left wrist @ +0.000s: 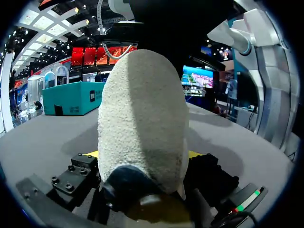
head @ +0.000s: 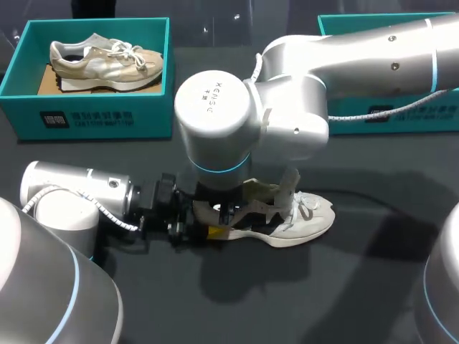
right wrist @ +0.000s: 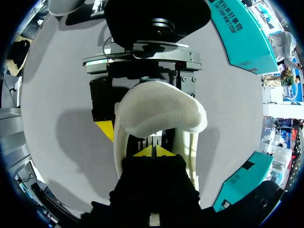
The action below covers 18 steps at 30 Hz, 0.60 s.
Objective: Take the shoe out of the shoebox, open the shoe tongue, remove and reinsert the insole, then place the shoe into the shoebox
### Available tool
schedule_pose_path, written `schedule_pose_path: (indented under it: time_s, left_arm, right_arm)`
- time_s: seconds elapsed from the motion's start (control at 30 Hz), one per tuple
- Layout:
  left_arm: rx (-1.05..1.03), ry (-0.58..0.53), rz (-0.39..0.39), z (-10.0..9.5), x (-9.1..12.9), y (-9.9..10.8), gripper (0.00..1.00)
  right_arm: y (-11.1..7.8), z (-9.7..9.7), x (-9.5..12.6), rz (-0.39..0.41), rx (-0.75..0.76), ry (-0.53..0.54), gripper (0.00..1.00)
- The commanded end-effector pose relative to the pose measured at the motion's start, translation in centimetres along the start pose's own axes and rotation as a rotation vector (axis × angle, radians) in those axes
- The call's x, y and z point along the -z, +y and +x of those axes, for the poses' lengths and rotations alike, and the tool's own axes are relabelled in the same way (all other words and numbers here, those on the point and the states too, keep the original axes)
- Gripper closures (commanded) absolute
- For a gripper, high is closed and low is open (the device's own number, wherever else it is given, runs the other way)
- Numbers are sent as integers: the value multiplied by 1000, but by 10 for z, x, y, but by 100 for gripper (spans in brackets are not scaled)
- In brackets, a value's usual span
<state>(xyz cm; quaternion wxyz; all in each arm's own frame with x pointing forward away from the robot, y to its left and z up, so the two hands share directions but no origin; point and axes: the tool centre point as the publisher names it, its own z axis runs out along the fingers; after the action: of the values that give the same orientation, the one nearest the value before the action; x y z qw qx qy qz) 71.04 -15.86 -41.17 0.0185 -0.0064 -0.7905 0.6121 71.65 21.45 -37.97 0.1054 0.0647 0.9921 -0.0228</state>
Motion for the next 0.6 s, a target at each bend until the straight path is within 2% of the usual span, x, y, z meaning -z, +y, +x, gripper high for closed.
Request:
schedule_pose_path:
  time_s: [0.03,0.33,0.47,0.53,0.6]
  left_arm:
    - [0,0,-1,0,1,2,100]
    - [0,0,-1,0,1,2,100]
    - [0,0,-1,0,1,2,100]
    - [0,0,-1,0,1,2,100]
    - [0,0,-1,0,1,2,100]
  right_arm:
    - [-6,3,-8,9,-29,-1,100]
    - [-36,2,-8,29,-93,-16,100]
    - [-43,0,-9,33,-109,-17,100]
    - [-46,-2,-9,35,-116,-17,85]
    - [-48,-2,-9,35,-119,-17,77]
